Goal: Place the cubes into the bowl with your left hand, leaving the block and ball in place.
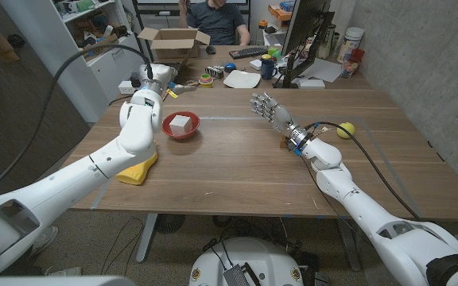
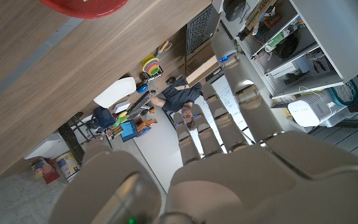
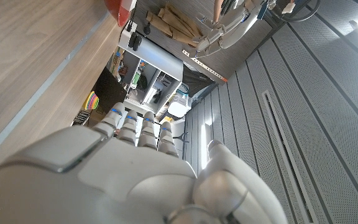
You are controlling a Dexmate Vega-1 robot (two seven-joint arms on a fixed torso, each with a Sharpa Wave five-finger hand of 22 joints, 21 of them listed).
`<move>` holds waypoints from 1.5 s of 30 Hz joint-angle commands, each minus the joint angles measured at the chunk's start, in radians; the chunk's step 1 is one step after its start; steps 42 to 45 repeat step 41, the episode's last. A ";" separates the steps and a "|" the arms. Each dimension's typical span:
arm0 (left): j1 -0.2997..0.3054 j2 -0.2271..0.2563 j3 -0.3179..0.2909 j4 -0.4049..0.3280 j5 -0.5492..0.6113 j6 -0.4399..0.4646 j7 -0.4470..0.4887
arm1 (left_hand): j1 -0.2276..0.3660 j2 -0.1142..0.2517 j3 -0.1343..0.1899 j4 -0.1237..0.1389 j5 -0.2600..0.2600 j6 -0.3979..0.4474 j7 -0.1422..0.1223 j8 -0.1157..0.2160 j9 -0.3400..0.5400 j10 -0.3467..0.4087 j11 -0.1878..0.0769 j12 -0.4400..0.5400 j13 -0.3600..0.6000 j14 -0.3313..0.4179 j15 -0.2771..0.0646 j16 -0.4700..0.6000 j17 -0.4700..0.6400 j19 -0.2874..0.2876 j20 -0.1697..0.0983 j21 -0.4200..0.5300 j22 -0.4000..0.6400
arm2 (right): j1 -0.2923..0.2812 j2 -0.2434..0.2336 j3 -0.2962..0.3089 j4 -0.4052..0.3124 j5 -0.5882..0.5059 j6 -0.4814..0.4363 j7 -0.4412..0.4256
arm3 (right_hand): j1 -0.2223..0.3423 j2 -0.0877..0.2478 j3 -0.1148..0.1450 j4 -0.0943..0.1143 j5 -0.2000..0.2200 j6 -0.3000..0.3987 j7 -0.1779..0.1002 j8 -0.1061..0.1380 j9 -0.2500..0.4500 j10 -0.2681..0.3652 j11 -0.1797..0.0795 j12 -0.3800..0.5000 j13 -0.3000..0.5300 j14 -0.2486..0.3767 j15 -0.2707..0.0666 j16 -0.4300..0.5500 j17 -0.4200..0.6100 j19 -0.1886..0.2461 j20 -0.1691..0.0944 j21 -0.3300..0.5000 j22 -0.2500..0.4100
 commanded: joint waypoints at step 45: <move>0.386 -0.011 -0.268 -0.175 0.212 -0.343 0.650 | -0.119 0.131 -0.161 0.089 0.098 -0.357 -0.005 -0.010 -0.011 -0.372 -0.042 -0.007 -0.011 -0.490 0.033 -0.011 0.001 -0.780 0.106 -0.139 0.015 | -0.064 0.054 -0.037 0.016 -0.115 0.264 -0.081 | 0.000 -0.010 -0.010 -0.002 0.009 0.031 -0.003 0.010 0.004 0.020 -0.003 0.007 0.002 0.004 0.007 0.000 0.002 0.001 0.031 -0.012 0.004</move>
